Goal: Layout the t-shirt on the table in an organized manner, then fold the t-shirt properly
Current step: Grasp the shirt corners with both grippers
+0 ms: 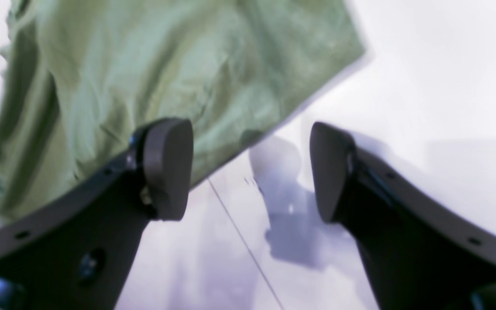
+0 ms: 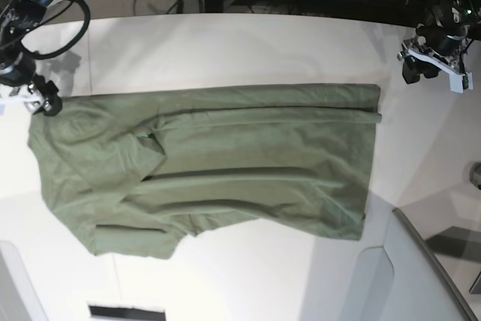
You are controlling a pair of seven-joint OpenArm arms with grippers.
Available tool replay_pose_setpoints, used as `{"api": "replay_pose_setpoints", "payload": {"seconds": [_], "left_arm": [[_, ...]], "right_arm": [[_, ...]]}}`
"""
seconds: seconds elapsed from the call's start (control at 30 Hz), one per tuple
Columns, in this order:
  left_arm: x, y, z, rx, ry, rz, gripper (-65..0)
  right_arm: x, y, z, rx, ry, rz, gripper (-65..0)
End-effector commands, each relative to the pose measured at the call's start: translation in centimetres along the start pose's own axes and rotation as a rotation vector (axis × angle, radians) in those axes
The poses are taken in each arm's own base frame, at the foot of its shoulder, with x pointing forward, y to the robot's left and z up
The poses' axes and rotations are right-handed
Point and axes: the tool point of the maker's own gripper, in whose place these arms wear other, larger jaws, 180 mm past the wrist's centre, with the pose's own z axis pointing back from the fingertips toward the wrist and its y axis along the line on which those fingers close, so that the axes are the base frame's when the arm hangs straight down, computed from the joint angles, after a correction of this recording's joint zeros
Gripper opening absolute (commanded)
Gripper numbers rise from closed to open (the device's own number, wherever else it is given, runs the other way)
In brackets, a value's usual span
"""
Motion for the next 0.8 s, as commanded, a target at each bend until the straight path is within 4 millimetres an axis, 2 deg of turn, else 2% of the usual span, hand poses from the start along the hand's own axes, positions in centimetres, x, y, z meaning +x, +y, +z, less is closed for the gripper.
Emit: {"api": "replay_pose_setpoints", "payload": {"seconds": [0.0,0.27,0.4,0.57,0.63,0.73,0.77], "left_arm": [[1.1,0.3,0.3,-0.001,-0.033,-0.008,-34.1],[0.1,0.2,0.3,0.000,-0.018,0.013,-34.6],[-0.5,0.4,0.5,0.004,-0.004,0.013,-35.1],[-0.9,0.2,0.5,0.003,0.003,0.020,-34.6],[-1.2,-0.1,0.4,-0.002,0.001,0.036,-34.2],[-1.7,-0.7,0.3,-0.010,0.002,0.057,-34.1],[-1.9,-0.9,0.2,-0.012,0.003,0.064,-33.9]], "right_arm": [[2.3,-0.5,0.4,-0.001,-0.052,0.006,-24.5],[2.5,-1.2,-2.5,0.073,-0.040,-0.096,-25.2],[2.0,-1.0,-3.6,0.093,-0.017,-0.136,-25.2],[2.1,-0.7,-3.9,0.101,-0.020,-0.142,-27.2],[2.1,-0.7,-3.9,0.103,-0.028,-0.146,-36.0],[1.9,-0.8,-3.9,0.101,-0.022,-0.147,-59.3],[1.9,-0.8,-3.9,0.101,-0.022,-0.147,-64.7]]}}
